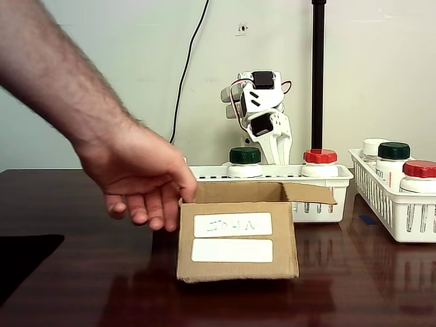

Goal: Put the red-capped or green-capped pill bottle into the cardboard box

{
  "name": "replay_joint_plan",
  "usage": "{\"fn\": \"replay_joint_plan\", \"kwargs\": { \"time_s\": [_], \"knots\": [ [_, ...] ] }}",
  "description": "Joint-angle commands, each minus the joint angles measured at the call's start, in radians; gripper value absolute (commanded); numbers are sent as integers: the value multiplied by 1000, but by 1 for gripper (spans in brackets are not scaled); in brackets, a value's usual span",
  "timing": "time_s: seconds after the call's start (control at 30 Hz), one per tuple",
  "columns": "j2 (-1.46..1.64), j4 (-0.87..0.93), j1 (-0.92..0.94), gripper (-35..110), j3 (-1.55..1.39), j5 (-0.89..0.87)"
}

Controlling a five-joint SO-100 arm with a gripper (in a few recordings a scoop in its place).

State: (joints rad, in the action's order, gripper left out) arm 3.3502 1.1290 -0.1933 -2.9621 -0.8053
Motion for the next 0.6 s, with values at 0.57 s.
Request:
{"fn": "replay_joint_plan", "kwargs": {
  "time_s": [0.57],
  "knots": [
    [84, -502, 371, 1, 26, -979]
  ]
}}
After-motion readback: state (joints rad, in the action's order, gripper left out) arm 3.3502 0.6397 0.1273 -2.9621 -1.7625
